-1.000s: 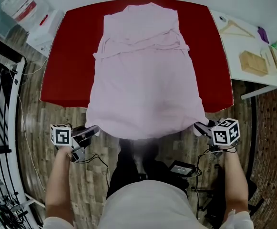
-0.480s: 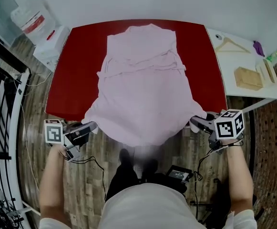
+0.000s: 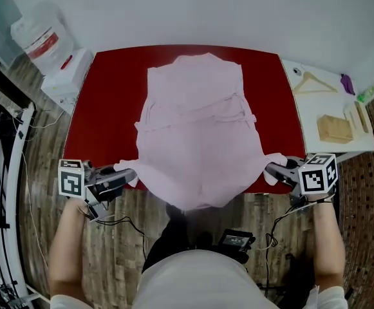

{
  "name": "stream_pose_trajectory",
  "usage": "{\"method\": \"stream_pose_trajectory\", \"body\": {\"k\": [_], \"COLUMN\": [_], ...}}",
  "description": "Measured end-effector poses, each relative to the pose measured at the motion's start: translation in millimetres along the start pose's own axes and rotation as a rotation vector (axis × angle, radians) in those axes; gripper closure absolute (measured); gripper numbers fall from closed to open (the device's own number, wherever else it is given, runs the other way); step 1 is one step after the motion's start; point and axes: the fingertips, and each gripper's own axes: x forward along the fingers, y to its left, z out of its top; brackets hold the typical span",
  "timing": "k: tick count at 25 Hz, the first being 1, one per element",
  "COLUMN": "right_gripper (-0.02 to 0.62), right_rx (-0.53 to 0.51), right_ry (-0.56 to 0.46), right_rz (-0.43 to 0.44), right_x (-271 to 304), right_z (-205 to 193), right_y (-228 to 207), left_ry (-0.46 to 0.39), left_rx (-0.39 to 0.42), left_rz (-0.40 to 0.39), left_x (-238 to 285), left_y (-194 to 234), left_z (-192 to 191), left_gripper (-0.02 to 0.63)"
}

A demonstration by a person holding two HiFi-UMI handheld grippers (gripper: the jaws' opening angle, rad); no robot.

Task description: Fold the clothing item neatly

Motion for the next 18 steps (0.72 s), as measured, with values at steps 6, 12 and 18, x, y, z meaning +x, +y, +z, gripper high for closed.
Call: {"method": "stream_pose_trajectory", "body": {"k": [6, 12, 18], "right_gripper": [0.575, 0.575, 0.575], "right_rx": [0.038, 0.024, -0.022], "right_ry": [-0.001, -0.043, -0.071], "right_rz": [-0.046, -0.092, -0.110], "right_x": [10.5, 13.0, 13.2], "right_z": [36.2, 79.1, 95.7], "right_y": [-11.6, -17.5, -12.4], "left_ry": [0.034, 0.057, 0.094], "left_rx": [0.016, 0.091, 0.169], "left_rz": [-0.062, -0.111, -0.140], "left_x": [-8.7, -13.6, -10.0], "left_y": [22.6, 31.1, 23.2], "left_z": [47.1, 95.1, 105.9], "left_gripper": [0.595, 0.595, 0.595]}}
